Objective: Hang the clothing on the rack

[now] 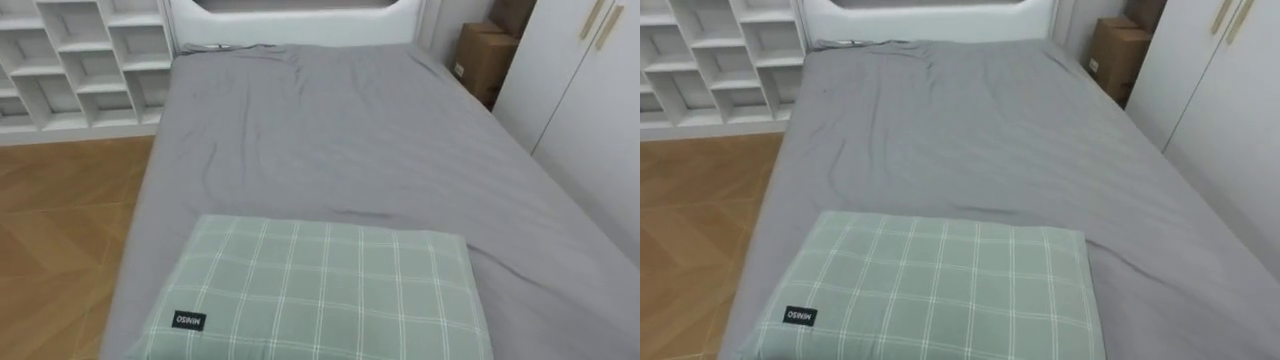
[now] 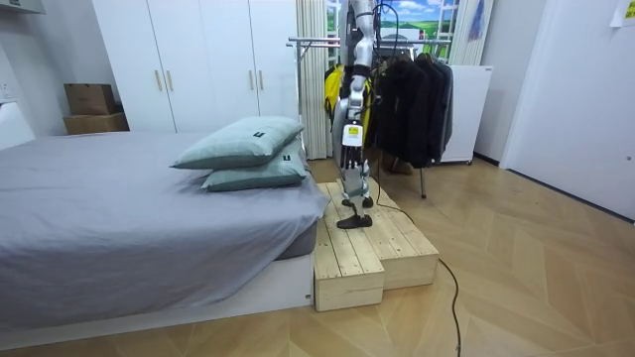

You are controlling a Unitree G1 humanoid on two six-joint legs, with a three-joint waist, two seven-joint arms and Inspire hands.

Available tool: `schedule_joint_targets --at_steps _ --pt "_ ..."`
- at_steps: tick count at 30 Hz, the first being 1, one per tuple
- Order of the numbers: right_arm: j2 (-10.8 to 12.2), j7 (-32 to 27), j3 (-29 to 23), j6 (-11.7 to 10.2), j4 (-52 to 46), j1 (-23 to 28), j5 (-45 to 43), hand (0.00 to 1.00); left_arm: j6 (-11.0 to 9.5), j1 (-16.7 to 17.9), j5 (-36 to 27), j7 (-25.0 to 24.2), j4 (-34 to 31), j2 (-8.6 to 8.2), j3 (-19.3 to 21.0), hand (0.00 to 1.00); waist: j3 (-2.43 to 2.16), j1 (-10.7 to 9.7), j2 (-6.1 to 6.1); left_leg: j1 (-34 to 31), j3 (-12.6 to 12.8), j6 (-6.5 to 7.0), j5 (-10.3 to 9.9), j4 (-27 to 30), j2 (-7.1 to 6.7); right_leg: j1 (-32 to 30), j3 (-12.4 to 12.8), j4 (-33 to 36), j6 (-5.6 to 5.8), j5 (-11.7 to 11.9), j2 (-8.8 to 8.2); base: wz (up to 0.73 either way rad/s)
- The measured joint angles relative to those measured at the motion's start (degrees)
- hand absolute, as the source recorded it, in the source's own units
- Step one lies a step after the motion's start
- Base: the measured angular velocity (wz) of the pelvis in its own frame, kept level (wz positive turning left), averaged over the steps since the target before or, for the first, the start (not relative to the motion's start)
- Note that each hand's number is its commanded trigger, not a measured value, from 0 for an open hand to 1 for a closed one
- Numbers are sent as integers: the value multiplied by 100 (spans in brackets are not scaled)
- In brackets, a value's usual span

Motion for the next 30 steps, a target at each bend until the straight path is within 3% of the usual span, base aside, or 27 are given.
schedule_joint_targets --at_steps 9,20,30 --pt "0 186 26 -201 -30 145 51 0 -166 4 -17 -9 -1 -15 -12 0 -6 -23 28 2 -76 -33 23 -5 -2 16 16 3 0 0 13 4" --pt "-24 243 102 -241 -9 159 309 0 -250 8 -20 -20 -1 -58 -141 0 -43 -35 164 -33 -112 -61 47 -12 1 14 -54 3 0 0 29 1" --pt "-30 295 222 -240 37 153 509 0 -314 26 -20 -20 -2 -67 -141 0 -35 -28 158 -33 -172 -65 51 -10 -7 44 -84 2 0 0 33 3"
